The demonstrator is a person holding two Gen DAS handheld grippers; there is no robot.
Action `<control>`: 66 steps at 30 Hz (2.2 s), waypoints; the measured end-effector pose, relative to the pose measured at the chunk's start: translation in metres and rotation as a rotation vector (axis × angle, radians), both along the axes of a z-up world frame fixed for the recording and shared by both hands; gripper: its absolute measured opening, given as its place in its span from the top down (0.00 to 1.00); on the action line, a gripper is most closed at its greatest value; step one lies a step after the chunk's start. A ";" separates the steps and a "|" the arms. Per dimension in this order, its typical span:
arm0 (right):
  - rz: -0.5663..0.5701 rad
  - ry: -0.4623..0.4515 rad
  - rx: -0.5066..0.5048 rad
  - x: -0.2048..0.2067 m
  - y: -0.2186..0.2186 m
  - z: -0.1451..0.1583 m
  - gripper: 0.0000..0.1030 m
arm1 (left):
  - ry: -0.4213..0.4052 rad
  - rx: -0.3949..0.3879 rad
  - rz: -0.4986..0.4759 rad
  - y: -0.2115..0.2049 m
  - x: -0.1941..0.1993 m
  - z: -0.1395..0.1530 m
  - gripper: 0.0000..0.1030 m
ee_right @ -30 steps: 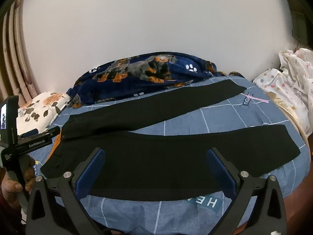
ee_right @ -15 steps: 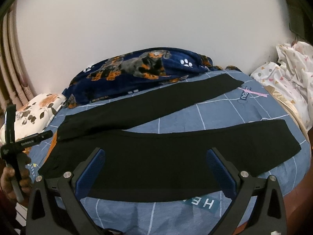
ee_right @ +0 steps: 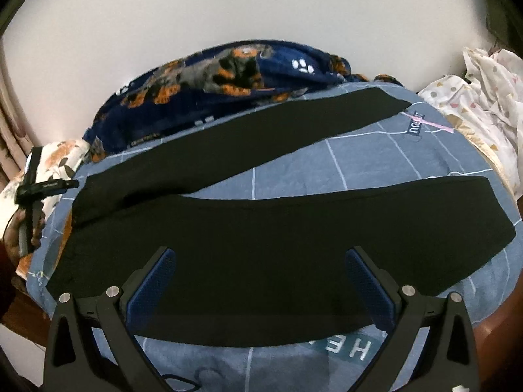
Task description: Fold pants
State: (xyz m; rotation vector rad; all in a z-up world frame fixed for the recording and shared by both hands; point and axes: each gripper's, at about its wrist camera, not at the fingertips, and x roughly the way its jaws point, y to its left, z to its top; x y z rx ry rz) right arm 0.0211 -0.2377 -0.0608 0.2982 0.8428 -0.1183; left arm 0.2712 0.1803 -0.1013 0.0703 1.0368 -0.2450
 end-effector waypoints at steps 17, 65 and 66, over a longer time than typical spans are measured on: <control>0.029 0.107 -0.012 0.020 0.018 -0.020 0.00 | 0.134 -0.100 -0.019 0.008 0.080 -0.034 0.47; 0.082 0.049 0.741 0.156 -0.035 -0.033 0.94 | -0.089 -0.295 -0.005 0.005 -0.217 0.053 0.89; 0.085 0.065 0.738 0.135 -0.031 -0.035 0.94 | -0.082 -0.280 -0.007 0.006 -0.219 0.051 0.89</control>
